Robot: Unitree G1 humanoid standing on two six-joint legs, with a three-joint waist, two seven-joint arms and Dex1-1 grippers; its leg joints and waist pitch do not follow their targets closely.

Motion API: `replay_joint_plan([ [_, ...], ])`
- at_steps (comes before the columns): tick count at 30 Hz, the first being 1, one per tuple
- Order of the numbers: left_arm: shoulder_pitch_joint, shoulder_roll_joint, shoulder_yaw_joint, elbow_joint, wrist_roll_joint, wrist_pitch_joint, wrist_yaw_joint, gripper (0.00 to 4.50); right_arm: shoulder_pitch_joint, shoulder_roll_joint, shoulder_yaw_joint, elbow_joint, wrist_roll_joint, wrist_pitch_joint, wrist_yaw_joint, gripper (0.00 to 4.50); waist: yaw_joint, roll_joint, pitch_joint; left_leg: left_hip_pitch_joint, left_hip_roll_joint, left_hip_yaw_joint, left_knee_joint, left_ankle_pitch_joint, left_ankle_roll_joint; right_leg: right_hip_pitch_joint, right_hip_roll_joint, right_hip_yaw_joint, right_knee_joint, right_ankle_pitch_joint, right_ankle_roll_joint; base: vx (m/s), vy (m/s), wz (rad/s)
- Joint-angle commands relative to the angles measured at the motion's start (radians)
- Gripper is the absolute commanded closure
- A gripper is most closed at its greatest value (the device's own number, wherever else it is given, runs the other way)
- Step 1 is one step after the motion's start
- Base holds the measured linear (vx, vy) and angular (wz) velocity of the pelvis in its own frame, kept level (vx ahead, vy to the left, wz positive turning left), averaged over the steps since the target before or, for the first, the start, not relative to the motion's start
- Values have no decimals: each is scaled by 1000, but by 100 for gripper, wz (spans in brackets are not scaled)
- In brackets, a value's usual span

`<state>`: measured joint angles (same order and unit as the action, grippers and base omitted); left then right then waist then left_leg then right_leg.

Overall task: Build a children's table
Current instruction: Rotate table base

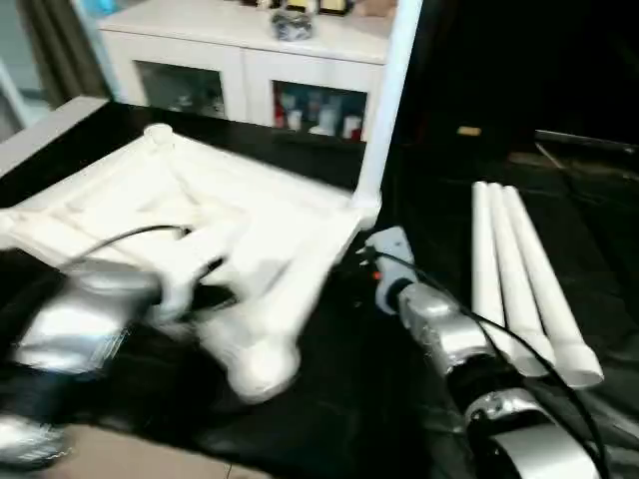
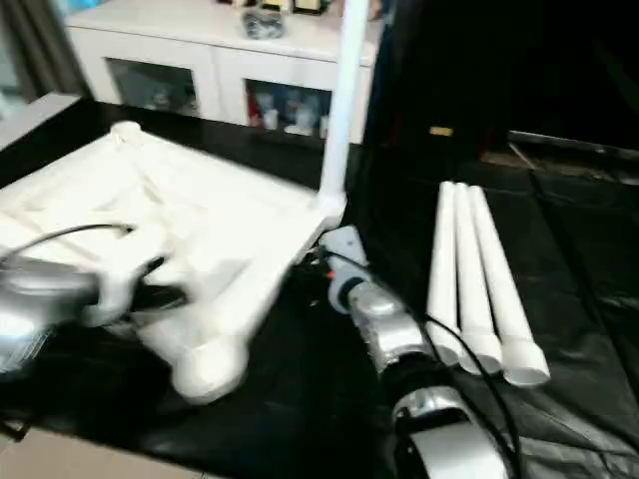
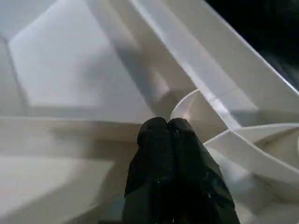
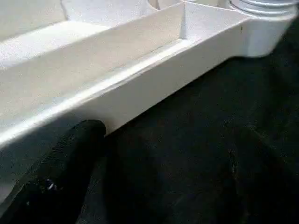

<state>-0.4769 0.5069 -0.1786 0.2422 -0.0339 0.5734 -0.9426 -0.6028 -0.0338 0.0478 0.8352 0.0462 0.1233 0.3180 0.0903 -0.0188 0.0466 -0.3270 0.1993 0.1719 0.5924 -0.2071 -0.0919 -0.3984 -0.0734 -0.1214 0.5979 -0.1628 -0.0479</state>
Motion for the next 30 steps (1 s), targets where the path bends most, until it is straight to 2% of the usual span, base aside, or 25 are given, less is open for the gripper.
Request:
replay_joint_plan([
  [1,-22,-35,-39,51,13,-57,34,445,-14,-6,1,-31,6,-12,9,0,-5,17,-57,-2,27,-12,-78,-234,-4,51,-77,66,-83,-366,-110,0,0,0],
  [2,-27,-40,-39,60,17,-65,40,445,-13,-9,-1,-33,6,-14,9,0,-5,18,-60,-9,29,-13,-76,-209,-1,55,-80,66,-82,-358,-102,0,0,0],
  [3,-43,-56,-38,94,36,-92,61,445,-8,-22,-7,-43,5,-18,8,0,-4,21,-62,-9,29,-14,-76,-198,0,55,-82,66,-81,-349,-103,0,0,0],
  [4,-59,-70,-38,127,52,-115,82,445,1,-35,-13,-66,5,-15,6,0,-5,17,-61,-10,27,-12,-74,-181,6,54,-77,66,-81,-329,-103,0,0,0],
  [5,-75,-85,-35,151,59,-128,97,445,19,-54,-23,-119,11,4,7,0,-2,31,-63,-5,28,-10,-71,-172,6,50,-75,68,-80,-291,-109,0,0,0],
  [6,-79,-90,-29,145,51,-124,93,445,31,-64,-28,-154,13,17,6,0,-2,23,-65,-9,29,-11,-72,-155,7,57,-74,68,-71,-245,-121,0,0,0],
  [7,-79,-90,-29,145,51,-124,93,445,31,-64,-28,-154,13,17,6,0,-2,23,-65,-9,29,-11,-72,-155,7,57,-74,68,-71,-245,-121,0,0,0],
  [8,-81,-100,-11,126,25,-116,80,445,48,-81,-36,-210,18,42,12,0,-4,28,-65,-13,29,-12,-71,-141,12,59,-75,67,-65,-216,-136,0,0,0],
  [9,-77,-102,8,97,-1,-99,73,445,62,-93,-48,-261,22,67,5,0,-2,33,-66,-10,28,-11,-69,-139,13,58,-77,68,-65,-217,-140,0,0,0],
  [10,-76,-103,12,91,-7,-97,72,445,65,-96,-51,-273,23,73,3,0,-2,29,-65,-11,29,-9,-69,-134,17,59,-76,69,-68,-210,-141,0,0,0],
  [11,-71,-99,18,74,-16,-98,69,445,70,-101,-59,-297,25,86,-3,0,-2,29,-68,-12,29,-10,-68,-118,18,60,-77,69,-60,-181,-155,0,0,0],
  [14,-44,-84,37,-1,-48,-100,54,445,76,-110,-96,-368,42,154,-43,0,-4,32,-67,-16,30,-9,-67,-96,27,60,-75,68,-56,-145,-174,0,0,0],
  [16,-14,-74,64,-87,-81,-90,50,445,76,-120,-118,-425,31,239,-97,0,-6,24,-63,-18,31,-10,-70,-100,23,64,-76,68,-57,-182,-166,0,0,0],
  [17,8,-68,89,-149,-107,-81,46,445,78,-125,-129,-494,-8,372,-170,0,-7,25,-61,-16,29,-8,-69,-105,20,61,-75,67,-63,-220,-152,0,0,0],
  [18,16,-64,94,-170,-117,-78,39,445,76,-121,-135,-515,-25,419,-202,0,-9,19,-59,-16,28,-8,-70,-102,17,61,-71,68,-64,-233,-145,0,0,0],
  [19,29,-55,98,-204,-131,-80,21,445,74,-121,-135,-551,-59,495,-238,0,-8,21,-58,-15,27,-8,-71,-98,13,60,-71,68,-64,-244,-139,0,0,0],
  [20,38,-49,98,-227,-140,-81,9,445,75,-123,-132,-574,-78,536,-251,0,-10,14,-57,-14,26,-7,-72,-102,5,56,-71,69,-68,-280,-113,0,0,0],
  [21,50,-42,99,-261,-158,-63,-10,445,81,-129,-127,-609,-85,577,-240,0,-10,14,-56,-13,25,-6,-72,-110,4,54,-70,68,-68,-292,-107,0,0,0],
  [22,61,-34,98,-292,-174,-33,-23,417,91,-132,-128,-643,-77,608,-227,0,-8,18,-55,-11,26,-6,-73,-121,2,54,-71,69,-69,-309,-95,0,0,0],
  [23,77,-19,88,-331,-183,-15,-42,417,96,-125,-154,-674,-67,661,-243,0,-9,13,-52,-10,26,-5,-74,-134,2,50,-71,69,-75,-333,-82,0,0,0],
  [25,85,-7,80,-351,-185,-8,-54,417,93,-117,-178,-684,-66,694,-267,0,-8,15,-53,-10,26,-7,-76,-131,0,51,-72,70,-73,-336,-76,0,0,0],
  [26,103,18,66,-389,-191,6,-70,404,95,-111,-211,-712,-49,752,-300,0,-9,17,-53,-6,26,-6,-75,-132,-8,48,-69,71,-73,-332,-66,0,0,0],
  [28,108,25,63,-401,-194,14,-73,380,99,-110,-222,-724,-33,775,-300,0,-9,18,-53,-6,24,-6,-76,-132,-12,48,-67,71,-72,-320,-63,0,0,0],
  [29,117,36,60,-425,-200,27,-75,377,108,-101,-240,-754,-7,830,-306,0,-10,22,-52,-6,23,-7,-76,-136,-16,48,-66,70,-72,-318,-60,0,0,0],
  [30,119,39,59,-434,-203,31,-75,377,112,-99,-243,-769,-2,849,-311,0,-10,21,-52,-6,23,-7,-76,-136,-16,48,-66,70,-73,-319,-58,0,0,0],
])
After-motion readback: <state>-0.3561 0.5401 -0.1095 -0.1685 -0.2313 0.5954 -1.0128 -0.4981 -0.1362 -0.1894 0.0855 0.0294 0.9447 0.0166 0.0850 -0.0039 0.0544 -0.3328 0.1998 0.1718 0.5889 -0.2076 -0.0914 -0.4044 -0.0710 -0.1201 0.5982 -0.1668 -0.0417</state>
